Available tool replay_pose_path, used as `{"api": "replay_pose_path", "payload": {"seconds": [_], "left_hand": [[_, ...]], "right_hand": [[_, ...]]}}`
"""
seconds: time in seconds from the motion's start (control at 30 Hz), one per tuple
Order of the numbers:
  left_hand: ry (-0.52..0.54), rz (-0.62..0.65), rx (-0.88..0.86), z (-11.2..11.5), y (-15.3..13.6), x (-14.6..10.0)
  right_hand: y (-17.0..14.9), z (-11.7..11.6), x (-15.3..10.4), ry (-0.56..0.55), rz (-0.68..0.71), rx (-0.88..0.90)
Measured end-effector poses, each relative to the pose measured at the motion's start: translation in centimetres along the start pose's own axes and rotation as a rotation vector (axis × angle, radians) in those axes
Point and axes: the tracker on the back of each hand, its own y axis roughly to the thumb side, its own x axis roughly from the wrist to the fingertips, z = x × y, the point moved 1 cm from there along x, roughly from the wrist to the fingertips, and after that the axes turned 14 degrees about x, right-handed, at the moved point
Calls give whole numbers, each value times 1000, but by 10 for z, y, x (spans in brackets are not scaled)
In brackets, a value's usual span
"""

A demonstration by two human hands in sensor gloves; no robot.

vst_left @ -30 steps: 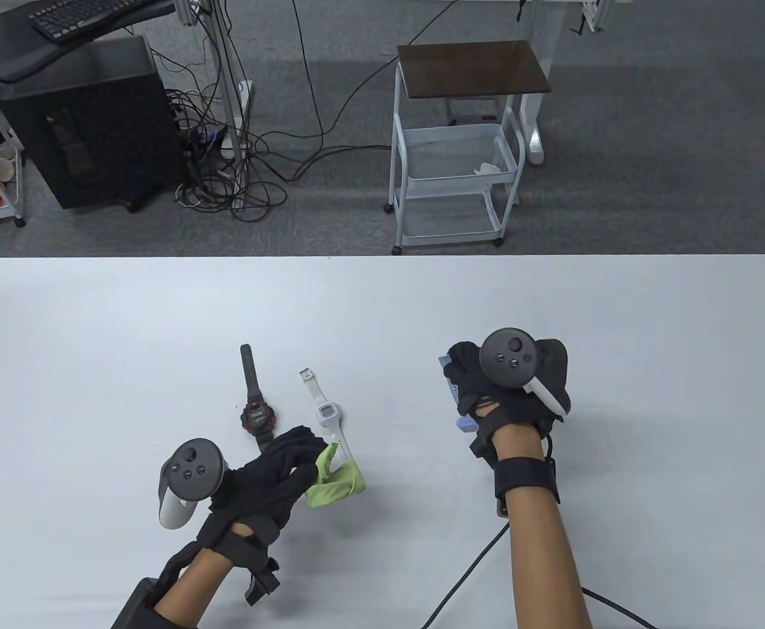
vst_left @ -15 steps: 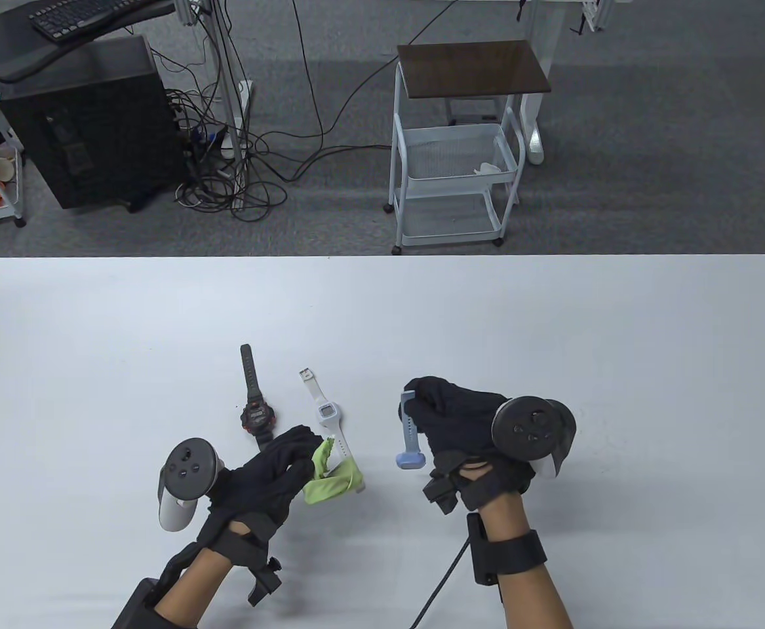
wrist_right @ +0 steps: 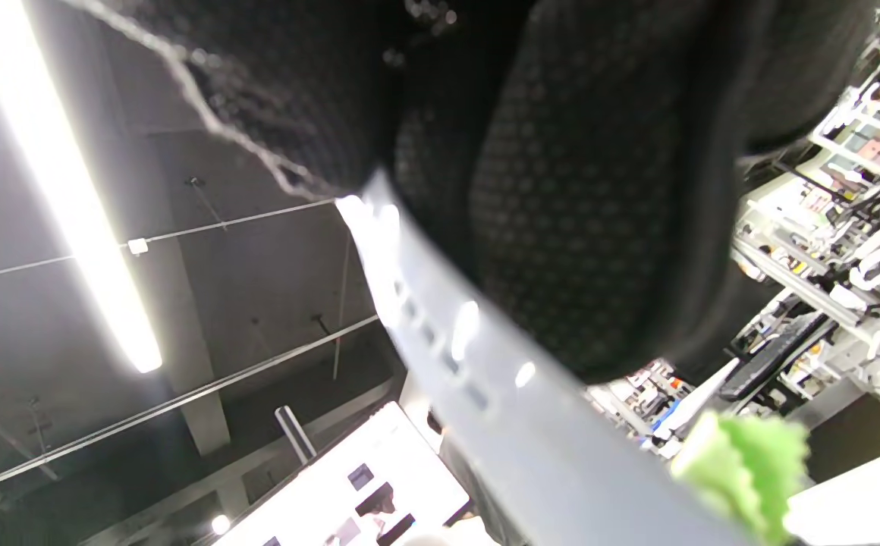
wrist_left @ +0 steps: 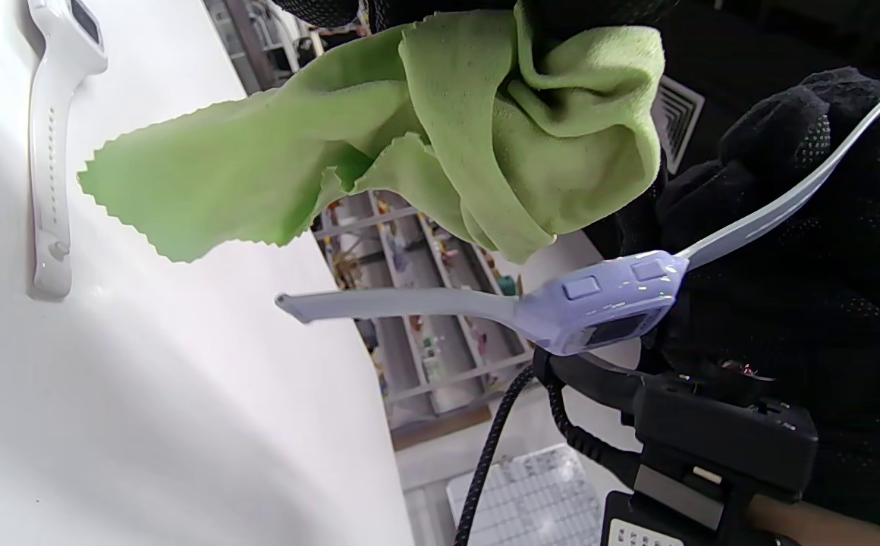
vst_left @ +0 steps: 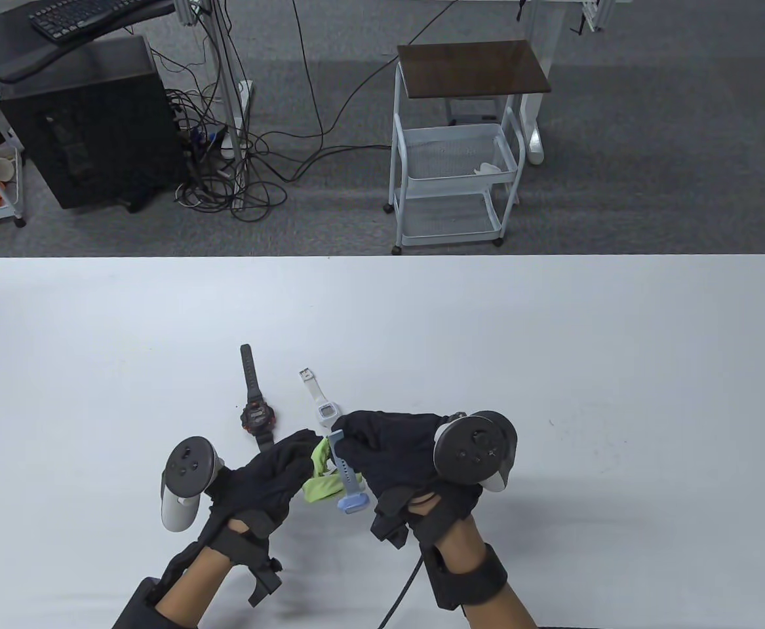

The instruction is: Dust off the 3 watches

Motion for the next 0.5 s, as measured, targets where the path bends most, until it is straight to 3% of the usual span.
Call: {"api": "replay_pose_path", "payload": {"seconds": [0.5], "left_hand": [[-61,-15,-49,13,-6,4]], "right_hand": [[-2,11,-5,-18,-17,156]]}}
